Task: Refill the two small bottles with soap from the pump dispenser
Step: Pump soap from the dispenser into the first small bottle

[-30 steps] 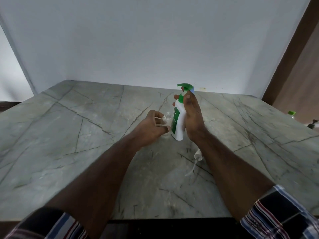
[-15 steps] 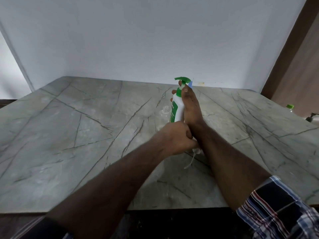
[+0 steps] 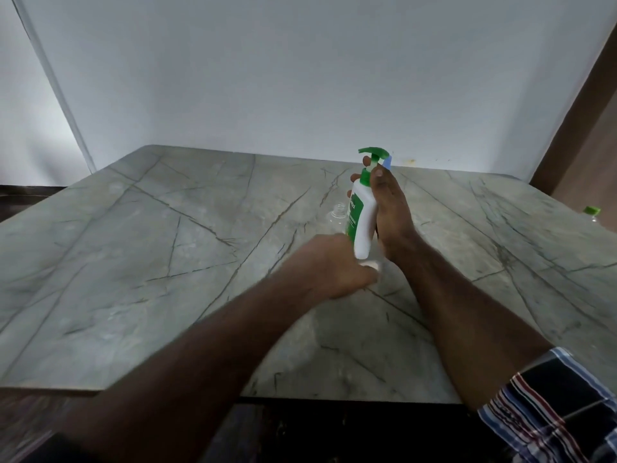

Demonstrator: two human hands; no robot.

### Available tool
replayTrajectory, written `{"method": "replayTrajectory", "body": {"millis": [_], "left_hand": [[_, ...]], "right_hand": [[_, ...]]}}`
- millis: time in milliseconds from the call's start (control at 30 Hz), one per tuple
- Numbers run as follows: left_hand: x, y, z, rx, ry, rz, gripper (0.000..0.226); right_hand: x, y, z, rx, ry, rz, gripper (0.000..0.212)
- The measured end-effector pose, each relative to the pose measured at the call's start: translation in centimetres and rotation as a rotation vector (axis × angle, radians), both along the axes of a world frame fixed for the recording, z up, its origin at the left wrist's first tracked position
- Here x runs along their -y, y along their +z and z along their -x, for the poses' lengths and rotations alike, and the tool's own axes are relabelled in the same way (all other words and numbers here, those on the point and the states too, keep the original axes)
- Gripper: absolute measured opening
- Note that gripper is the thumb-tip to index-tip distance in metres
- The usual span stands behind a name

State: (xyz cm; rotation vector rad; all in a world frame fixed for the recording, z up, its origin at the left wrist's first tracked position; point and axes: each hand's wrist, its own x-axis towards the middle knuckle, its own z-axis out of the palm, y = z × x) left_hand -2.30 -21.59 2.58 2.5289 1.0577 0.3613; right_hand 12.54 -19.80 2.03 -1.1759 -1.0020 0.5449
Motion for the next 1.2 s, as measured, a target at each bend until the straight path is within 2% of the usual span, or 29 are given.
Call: {"method": "replayTrajectory", "body": {"millis": [200,333,500,600,667,733,867,1067,1200], "left_hand": [[-3.5,0.6,6.9,0.001,0.216,0.084,0.035],[-5.2,-0.9,6.6,-0.001,0.314,0.010,0.037],[-6.0,-1.1,5.0,0.019,0.291,-0.002,0.052],[-6.6,-0.9,4.2,0.118,0.246,0.029,0.049],[-6.8,-0.7,3.4,0.192,0.202,0.059,0.067],[-6.7,-0.4,2.3,0.247,0.156,0.083,0.073],[-6.6,-0.2,0.7,0.285,0.084,0.158,0.073],[-6.7,-1.1,0.1,0.374,0.081,0.224,0.058],[-6.8,-1.2,0.1,0.411,0.085,0.244,0.055]], "right_hand": [[0.4,0.4,0.2,-0.041,0.047,-0.025,0.026],[0.6,0.5,0.3,-0.026,0.036,-0.014,0.025],[0.3,0.3,-0.1,0.017,0.007,0.020,0.020],[0.1,0.2,-0.1,0.024,0.009,0.015,0.020],[-0.2,0.1,-0.2,0.022,0.004,0.009,0.020],[-0.3,0.1,-0.2,0.021,-0.002,0.003,0.019],[-0.3,0.0,-0.2,0.042,-0.010,-0.008,0.020],[-0.2,-0.2,-0.2,0.047,-0.014,-0.033,0.023],[-0.3,-0.3,-0.1,0.073,-0.020,-0.036,0.022]]}}
